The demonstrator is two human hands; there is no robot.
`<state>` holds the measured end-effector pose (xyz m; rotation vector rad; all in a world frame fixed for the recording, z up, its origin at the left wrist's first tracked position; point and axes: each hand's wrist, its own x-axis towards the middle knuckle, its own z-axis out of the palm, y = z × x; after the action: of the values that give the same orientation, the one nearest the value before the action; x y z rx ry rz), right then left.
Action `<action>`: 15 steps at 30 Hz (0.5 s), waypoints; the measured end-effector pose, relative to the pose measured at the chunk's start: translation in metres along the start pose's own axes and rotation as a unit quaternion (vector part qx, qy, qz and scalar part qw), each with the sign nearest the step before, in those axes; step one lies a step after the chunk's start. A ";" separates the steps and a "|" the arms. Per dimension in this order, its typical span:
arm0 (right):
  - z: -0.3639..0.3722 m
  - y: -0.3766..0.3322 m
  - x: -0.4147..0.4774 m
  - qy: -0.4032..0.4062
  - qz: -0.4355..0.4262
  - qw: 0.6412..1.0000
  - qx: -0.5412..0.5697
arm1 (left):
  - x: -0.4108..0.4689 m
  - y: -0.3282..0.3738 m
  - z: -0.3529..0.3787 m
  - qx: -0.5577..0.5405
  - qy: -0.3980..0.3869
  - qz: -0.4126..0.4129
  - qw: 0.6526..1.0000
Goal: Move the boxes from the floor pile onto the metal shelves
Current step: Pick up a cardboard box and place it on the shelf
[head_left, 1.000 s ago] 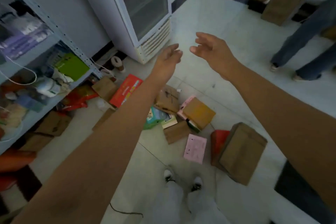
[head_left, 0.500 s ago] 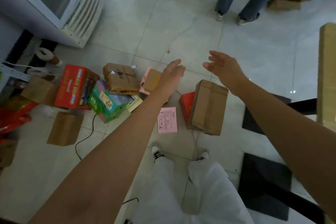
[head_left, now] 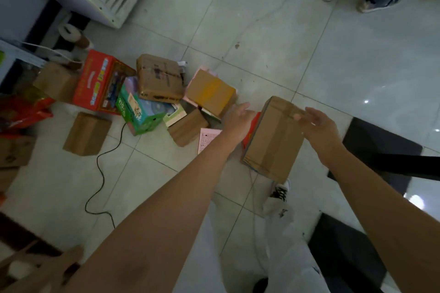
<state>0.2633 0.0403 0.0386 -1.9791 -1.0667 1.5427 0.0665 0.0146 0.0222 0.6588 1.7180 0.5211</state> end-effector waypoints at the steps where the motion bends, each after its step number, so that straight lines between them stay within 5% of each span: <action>1: -0.002 0.012 0.016 -0.011 0.005 1.000 -0.005 | 0.003 0.001 0.008 -0.006 -0.001 -0.011 1.000; 15: 0.030 0.231 0.205 -0.026 0.088 0.993 -0.076 | 0.170 -0.150 0.113 0.002 0.025 -0.111 0.994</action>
<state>0.3274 0.0510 -0.2643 -2.1989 -1.0847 1.6560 0.1230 0.0174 -0.2246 0.4538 1.8126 0.3810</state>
